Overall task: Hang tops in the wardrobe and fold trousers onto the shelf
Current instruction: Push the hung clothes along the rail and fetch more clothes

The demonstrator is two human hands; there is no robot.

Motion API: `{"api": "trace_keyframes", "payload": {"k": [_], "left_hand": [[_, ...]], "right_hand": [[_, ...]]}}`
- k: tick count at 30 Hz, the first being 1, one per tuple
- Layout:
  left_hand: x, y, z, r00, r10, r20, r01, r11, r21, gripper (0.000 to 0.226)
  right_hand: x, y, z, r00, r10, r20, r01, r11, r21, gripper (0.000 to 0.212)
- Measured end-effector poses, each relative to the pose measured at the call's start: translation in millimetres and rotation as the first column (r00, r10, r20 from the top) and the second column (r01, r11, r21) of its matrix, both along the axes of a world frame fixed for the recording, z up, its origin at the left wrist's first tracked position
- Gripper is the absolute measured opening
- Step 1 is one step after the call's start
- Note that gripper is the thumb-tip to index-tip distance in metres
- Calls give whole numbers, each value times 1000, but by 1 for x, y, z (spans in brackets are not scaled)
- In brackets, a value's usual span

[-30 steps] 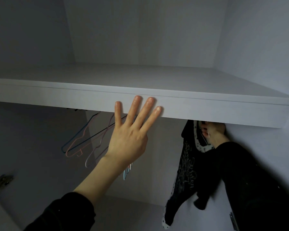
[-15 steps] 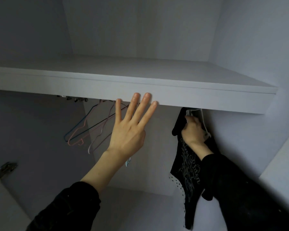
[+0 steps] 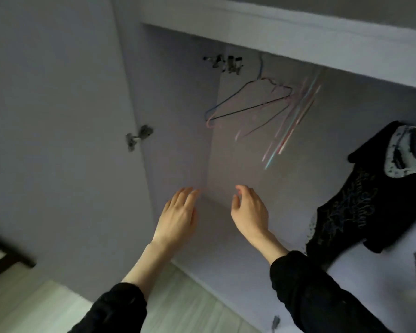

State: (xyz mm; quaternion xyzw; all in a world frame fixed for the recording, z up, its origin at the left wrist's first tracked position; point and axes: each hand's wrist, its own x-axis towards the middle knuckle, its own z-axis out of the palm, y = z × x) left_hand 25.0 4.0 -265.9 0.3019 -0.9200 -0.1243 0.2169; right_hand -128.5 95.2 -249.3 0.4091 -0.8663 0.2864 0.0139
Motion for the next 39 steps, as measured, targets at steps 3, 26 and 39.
{"api": "trace_keyframes", "payload": {"k": [3, 26, 39], "left_hand": [[78, 2, -21, 991, 122, 50, -127, 985, 116, 53], [609, 226, -68, 103, 965, 242, -936, 12, 352, 43], [661, 352, -73, -571, 788, 232, -713, -616, 335, 38]], "right_hand": [[62, -16, -22, 976, 210, 59, -217, 966, 144, 33], [646, -22, -61, -88, 911, 403, -919, -231, 320, 37], [840, 56, -74, -720, 571, 395, -458, -818, 348, 34]]}}
